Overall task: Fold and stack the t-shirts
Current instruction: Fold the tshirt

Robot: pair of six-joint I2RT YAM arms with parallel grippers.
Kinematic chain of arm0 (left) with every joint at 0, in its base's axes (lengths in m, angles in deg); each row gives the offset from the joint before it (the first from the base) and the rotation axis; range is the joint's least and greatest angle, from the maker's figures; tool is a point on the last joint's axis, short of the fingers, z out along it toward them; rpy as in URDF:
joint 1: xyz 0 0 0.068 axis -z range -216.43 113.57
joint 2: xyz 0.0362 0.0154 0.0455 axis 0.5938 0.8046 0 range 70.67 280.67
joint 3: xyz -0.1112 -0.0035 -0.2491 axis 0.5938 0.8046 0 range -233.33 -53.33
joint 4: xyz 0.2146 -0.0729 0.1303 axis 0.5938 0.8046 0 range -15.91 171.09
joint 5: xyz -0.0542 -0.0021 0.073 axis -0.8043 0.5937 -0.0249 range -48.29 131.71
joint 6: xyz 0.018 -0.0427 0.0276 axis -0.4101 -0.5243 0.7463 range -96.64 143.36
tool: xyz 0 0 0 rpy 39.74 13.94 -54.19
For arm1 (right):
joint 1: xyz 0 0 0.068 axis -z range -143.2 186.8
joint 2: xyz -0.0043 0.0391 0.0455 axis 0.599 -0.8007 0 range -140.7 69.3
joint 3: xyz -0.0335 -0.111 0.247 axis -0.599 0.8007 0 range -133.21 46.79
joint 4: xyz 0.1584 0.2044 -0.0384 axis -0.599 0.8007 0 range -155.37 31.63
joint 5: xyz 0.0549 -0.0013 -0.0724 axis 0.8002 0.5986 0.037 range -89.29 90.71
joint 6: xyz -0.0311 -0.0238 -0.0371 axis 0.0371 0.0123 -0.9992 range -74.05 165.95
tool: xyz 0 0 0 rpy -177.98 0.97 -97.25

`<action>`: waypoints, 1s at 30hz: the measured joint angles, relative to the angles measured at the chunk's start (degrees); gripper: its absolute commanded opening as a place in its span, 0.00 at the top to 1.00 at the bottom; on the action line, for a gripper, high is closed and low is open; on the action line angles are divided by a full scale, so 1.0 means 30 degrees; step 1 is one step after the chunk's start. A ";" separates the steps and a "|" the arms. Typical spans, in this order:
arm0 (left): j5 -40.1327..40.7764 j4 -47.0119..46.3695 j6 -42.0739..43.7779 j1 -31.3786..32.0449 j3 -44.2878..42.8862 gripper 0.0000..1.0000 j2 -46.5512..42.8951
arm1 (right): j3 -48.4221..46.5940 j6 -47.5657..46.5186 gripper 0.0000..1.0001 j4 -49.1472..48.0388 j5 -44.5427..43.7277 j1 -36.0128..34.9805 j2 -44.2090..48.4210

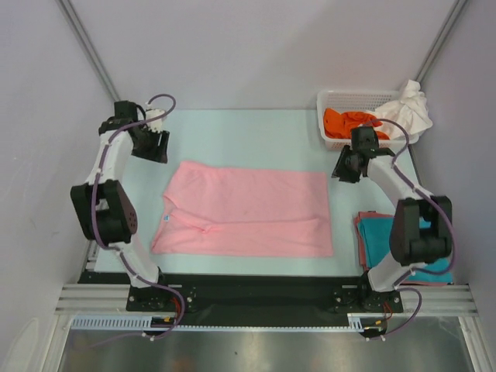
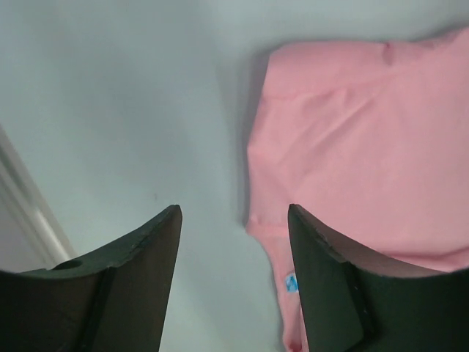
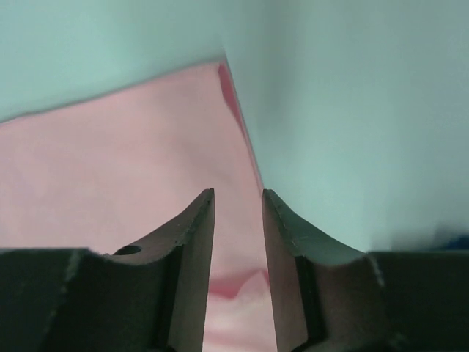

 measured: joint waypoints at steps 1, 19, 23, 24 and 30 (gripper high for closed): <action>0.0000 -0.0452 -0.0240 0.0175 -0.0408 0.34 0.1013 | -0.0656 -0.0386 0.60 -0.0313 0.0073 0.0095 -0.1100; -0.2215 -0.3009 -0.2164 0.1384 -0.3220 0.53 0.8204 | -0.3599 -0.2637 0.60 -0.2892 0.1246 0.0131 -0.7890; -0.2506 -0.3031 -0.2339 0.1384 -0.3220 0.57 0.8604 | -0.3679 -0.2703 0.71 -0.3446 0.1763 0.0058 -0.8123; -0.2565 -0.3053 -0.2368 0.1384 -0.3220 0.60 0.8641 | -0.3687 -0.2696 0.80 -0.3490 0.1909 0.0036 -0.8160; -0.3067 -0.3293 -0.2550 0.1370 -0.3220 1.00 0.8648 | -0.3687 -0.2798 1.00 -0.3621 0.2492 -0.0036 -0.8276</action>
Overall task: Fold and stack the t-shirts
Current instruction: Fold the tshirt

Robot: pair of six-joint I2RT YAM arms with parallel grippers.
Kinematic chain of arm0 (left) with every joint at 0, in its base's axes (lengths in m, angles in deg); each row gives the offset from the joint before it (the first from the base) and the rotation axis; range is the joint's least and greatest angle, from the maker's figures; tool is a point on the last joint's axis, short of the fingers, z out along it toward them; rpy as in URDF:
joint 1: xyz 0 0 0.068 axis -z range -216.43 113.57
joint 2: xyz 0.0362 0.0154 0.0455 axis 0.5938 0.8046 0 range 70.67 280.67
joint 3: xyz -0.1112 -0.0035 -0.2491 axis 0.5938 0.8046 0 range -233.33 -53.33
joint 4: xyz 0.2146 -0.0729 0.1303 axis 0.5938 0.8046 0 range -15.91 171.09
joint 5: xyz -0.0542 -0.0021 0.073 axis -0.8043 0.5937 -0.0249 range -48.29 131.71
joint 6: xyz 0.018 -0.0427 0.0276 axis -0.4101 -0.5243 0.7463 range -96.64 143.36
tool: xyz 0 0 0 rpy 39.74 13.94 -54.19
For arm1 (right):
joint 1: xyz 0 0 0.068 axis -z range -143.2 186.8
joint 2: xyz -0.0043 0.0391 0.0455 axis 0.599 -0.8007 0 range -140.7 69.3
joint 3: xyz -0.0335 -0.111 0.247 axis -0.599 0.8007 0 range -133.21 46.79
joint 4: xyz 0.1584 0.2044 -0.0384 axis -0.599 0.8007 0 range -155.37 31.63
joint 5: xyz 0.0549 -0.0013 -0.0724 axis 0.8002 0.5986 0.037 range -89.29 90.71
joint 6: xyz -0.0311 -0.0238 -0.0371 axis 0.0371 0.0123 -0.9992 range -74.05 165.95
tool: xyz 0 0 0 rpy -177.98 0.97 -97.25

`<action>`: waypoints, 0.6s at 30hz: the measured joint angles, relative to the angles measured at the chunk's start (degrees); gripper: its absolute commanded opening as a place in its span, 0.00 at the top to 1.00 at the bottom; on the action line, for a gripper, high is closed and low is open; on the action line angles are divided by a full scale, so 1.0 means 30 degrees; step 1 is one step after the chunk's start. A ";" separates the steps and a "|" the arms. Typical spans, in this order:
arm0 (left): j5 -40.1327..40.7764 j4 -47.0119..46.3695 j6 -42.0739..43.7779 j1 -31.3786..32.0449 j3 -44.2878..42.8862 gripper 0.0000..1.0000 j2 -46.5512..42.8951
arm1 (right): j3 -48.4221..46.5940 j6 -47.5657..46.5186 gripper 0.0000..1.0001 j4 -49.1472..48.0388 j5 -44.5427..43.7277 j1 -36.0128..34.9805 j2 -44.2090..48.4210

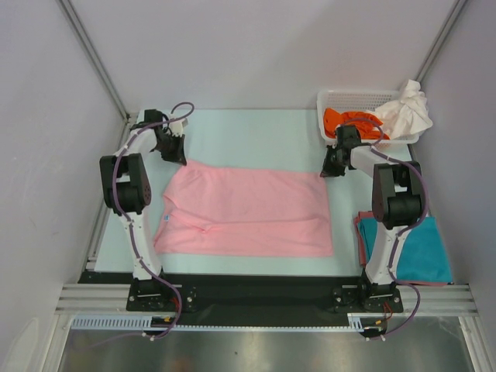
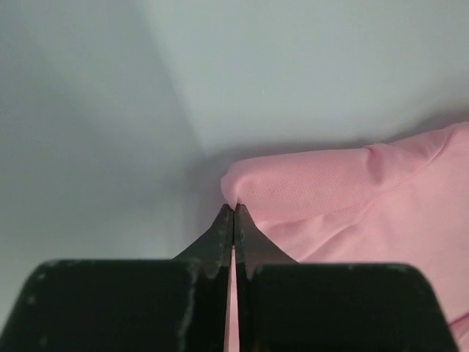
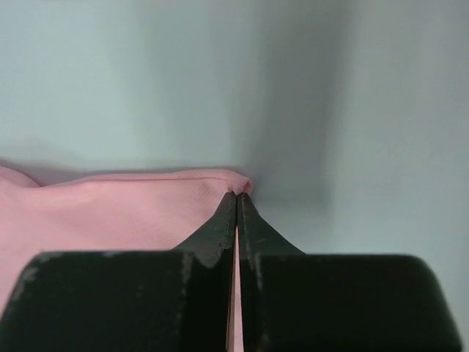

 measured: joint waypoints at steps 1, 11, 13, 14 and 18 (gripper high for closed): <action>-0.0182 0.0000 -0.0007 0.0000 0.0000 1.00 -0.0036 | 0.0000 -0.0044 1.00 -0.0007 0.0073 0.0000 0.0007; -0.0554 -0.0707 0.2463 -0.0058 0.5654 1.00 -0.6258 | 0.2040 -0.0481 1.00 0.0510 0.0226 -0.0211 0.3993; -0.0306 -0.0801 0.3228 -0.0058 0.6841 1.00 -0.8094 | 0.2805 -0.0517 1.00 0.0714 0.0073 -0.0459 0.5268; -0.0226 -0.0940 0.3563 -0.0066 0.7402 1.00 -0.8874 | 0.3366 -0.0532 1.00 0.0794 -0.0073 -0.0678 0.6018; 0.0007 -0.0874 0.4641 -0.0102 0.9770 1.00 -1.0892 | 0.5231 -0.0488 1.00 0.1435 -0.0393 -0.1399 0.7686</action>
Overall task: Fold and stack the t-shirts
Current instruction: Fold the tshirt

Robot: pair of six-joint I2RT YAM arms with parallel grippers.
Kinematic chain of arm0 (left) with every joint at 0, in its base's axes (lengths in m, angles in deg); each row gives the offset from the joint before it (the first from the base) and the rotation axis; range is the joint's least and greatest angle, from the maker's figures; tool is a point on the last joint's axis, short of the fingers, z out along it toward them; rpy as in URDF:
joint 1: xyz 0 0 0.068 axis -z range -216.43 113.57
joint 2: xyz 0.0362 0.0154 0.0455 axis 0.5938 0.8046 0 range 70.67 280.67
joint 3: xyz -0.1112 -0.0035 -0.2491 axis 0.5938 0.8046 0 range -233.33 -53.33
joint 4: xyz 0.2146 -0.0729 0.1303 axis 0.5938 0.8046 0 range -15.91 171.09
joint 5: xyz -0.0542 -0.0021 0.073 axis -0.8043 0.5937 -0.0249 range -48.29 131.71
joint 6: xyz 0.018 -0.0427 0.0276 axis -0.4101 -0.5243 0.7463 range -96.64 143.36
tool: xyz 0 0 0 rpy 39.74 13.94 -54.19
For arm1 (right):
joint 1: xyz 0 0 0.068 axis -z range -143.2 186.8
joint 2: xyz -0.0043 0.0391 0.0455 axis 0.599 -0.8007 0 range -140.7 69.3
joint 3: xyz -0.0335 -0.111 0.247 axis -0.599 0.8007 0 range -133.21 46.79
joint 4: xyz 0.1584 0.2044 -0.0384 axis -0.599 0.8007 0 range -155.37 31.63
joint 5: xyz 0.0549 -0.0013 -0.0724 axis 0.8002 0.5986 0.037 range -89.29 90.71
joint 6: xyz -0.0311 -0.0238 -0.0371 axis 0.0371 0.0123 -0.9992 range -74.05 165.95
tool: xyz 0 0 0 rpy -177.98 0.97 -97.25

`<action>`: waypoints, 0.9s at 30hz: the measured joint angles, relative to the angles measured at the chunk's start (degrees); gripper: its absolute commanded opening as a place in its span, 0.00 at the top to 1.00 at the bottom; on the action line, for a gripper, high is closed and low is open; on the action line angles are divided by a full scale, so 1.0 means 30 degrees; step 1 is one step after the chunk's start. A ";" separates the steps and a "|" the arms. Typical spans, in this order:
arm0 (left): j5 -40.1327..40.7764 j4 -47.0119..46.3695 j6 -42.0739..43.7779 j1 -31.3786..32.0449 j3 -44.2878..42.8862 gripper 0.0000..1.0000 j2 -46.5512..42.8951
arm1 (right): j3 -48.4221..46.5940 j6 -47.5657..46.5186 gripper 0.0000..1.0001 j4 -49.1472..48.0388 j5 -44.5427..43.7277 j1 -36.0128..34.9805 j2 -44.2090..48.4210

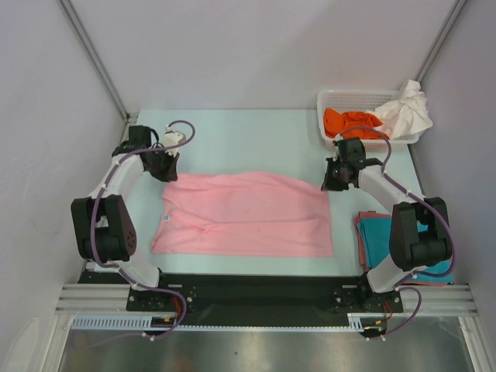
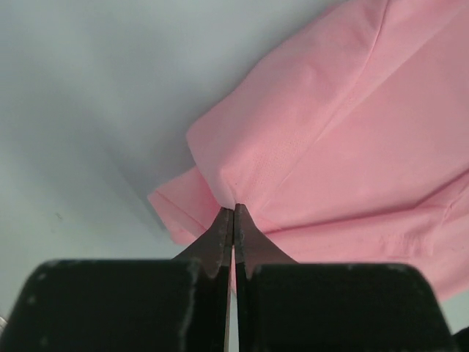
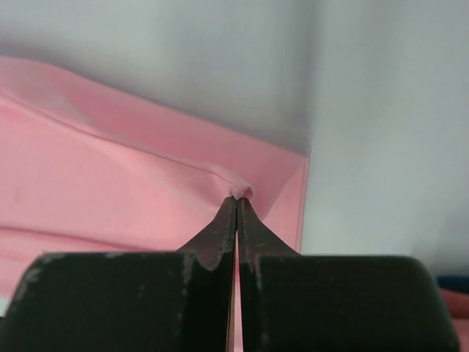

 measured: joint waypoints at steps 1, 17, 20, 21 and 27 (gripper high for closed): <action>0.0131 0.0168 0.0211 -0.0007 0.0532 1.00 -0.0262 | 0.0495 0.0029 1.00 0.0262 -0.0051 -0.0160 0.0277; 0.1406 0.1231 0.2885 -0.1035 0.4845 0.64 -0.1508 | 0.4124 0.0546 1.00 0.2025 -0.1384 -0.0605 0.1931; 0.1158 0.1785 0.3366 -0.1049 0.4816 0.51 -0.1508 | 0.4182 0.0554 1.00 0.1880 -0.1384 -0.0685 0.1931; 0.0947 0.2120 0.3439 -0.1049 0.4721 0.50 -0.1508 | 0.4189 0.0554 1.00 0.1836 -0.1384 -0.0699 0.1931; 0.0073 0.2747 0.2550 -0.1027 0.3308 0.60 -0.1137 | 0.4189 0.0554 1.00 0.1749 -0.1377 -0.0809 0.1931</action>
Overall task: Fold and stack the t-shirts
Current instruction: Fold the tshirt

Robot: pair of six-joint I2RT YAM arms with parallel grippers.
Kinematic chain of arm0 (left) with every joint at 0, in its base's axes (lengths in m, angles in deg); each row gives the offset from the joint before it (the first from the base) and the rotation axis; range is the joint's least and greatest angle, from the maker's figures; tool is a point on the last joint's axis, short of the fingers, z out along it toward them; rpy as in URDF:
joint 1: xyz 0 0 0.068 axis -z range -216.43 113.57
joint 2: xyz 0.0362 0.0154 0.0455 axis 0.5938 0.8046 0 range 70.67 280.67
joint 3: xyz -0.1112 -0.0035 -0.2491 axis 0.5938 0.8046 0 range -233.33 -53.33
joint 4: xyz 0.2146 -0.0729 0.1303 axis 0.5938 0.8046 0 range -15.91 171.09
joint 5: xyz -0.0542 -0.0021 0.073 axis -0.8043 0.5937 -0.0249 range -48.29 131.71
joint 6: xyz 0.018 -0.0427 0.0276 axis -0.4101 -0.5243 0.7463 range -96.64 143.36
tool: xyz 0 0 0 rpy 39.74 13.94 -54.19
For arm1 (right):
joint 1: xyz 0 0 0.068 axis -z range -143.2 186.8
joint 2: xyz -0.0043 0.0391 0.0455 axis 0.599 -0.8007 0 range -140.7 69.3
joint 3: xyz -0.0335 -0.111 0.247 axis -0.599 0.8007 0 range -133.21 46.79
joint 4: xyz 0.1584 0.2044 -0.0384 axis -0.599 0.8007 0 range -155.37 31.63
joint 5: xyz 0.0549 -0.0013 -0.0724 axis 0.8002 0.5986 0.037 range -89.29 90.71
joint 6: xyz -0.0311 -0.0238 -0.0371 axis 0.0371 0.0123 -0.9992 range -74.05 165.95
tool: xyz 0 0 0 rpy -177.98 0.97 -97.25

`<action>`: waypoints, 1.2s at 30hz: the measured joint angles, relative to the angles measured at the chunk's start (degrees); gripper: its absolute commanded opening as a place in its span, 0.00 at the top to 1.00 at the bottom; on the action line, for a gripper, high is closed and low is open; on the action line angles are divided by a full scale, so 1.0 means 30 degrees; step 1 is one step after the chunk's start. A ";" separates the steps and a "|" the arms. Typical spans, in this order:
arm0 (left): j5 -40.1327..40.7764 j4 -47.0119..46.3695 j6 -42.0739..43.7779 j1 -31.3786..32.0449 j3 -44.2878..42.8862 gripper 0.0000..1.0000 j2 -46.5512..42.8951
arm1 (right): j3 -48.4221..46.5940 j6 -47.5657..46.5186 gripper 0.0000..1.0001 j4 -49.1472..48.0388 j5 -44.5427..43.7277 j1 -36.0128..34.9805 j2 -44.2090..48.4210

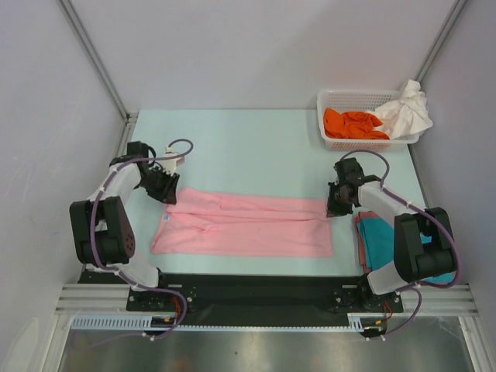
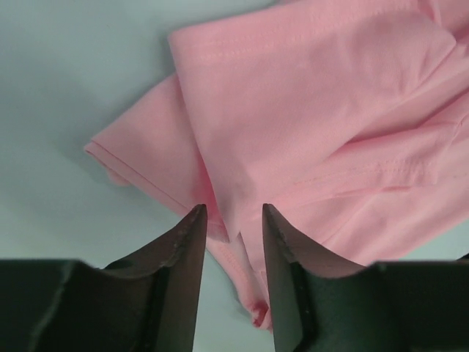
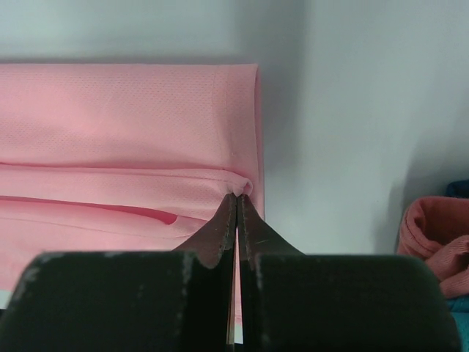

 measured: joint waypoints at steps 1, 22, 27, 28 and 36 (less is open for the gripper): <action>0.0000 -0.0102 -0.0299 0.0036 -0.0270 0.63 0.0240 | 0.0000 0.0000 1.00 0.0000 0.0000 -0.0022 0.0000; -0.0328 -0.0044 -0.2404 0.0306 -0.1275 1.00 0.1865 | -0.2280 -0.0495 1.00 -0.0291 -0.0488 -0.0066 -0.0918; -0.0495 -0.0838 -0.3257 0.0306 -0.3577 1.00 0.1865 | -0.4823 -0.1137 1.00 -0.1341 -0.0772 0.0306 -0.2623; -0.0503 -0.1056 -0.3475 0.0306 -0.3942 1.00 0.1865 | -0.5129 -0.1202 1.00 -0.1479 -0.0794 0.0364 -0.2849; -0.0947 -0.2193 -0.4124 0.0306 -0.3606 1.00 0.0991 | -0.5275 -0.1370 1.00 -0.1916 -0.0787 0.0576 -0.3177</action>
